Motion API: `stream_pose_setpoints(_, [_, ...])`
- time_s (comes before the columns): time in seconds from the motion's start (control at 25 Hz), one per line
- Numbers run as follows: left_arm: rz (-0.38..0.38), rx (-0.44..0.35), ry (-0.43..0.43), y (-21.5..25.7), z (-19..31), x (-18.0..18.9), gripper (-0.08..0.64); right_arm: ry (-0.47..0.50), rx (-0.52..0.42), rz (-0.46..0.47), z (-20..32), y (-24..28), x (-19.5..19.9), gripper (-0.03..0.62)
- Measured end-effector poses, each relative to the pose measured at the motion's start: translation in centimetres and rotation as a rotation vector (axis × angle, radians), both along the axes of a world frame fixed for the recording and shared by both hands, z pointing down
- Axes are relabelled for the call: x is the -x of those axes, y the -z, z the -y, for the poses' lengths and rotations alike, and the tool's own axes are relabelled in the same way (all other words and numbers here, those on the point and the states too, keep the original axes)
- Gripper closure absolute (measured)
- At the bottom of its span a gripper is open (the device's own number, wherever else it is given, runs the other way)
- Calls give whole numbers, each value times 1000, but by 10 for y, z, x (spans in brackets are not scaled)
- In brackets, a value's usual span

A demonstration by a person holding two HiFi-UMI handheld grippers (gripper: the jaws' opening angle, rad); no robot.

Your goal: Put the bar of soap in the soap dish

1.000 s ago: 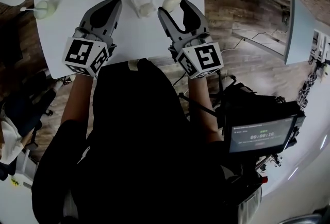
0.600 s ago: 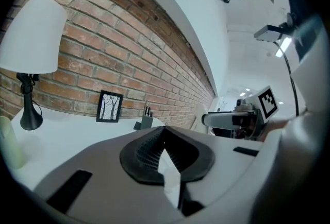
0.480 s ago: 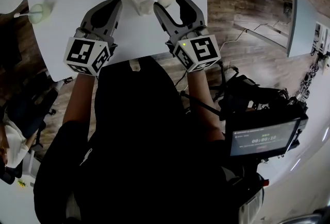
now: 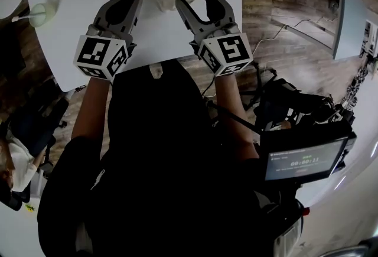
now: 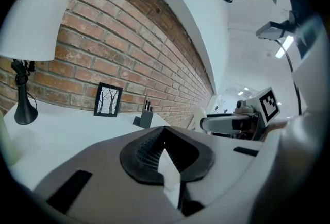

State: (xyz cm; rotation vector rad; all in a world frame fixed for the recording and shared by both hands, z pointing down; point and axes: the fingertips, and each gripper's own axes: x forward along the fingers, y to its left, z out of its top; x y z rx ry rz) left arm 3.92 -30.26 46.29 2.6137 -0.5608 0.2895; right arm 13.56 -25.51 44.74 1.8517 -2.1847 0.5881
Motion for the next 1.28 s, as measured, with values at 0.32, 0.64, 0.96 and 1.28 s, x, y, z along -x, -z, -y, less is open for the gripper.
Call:
stream_pose_setpoints(0.32, [16, 27, -4, -31, 3, 3, 554, 9, 43, -9, 6, -33, 4, 337])
stream_pose_setpoints(0.64, [33, 37, 11, -36, 7, 5, 554, 47, 105, -19, 21, -63, 7, 337])
stream_pose_setpoints(0.96, [57, 45, 45, -43, 11, 18, 554, 90, 194, -30, 35, -104, 14, 337])
stream_pose_setpoints(1.28, [82, 53, 68, -47, 8, 33, 554, 97, 287, -101, 38, -137, 12, 337])
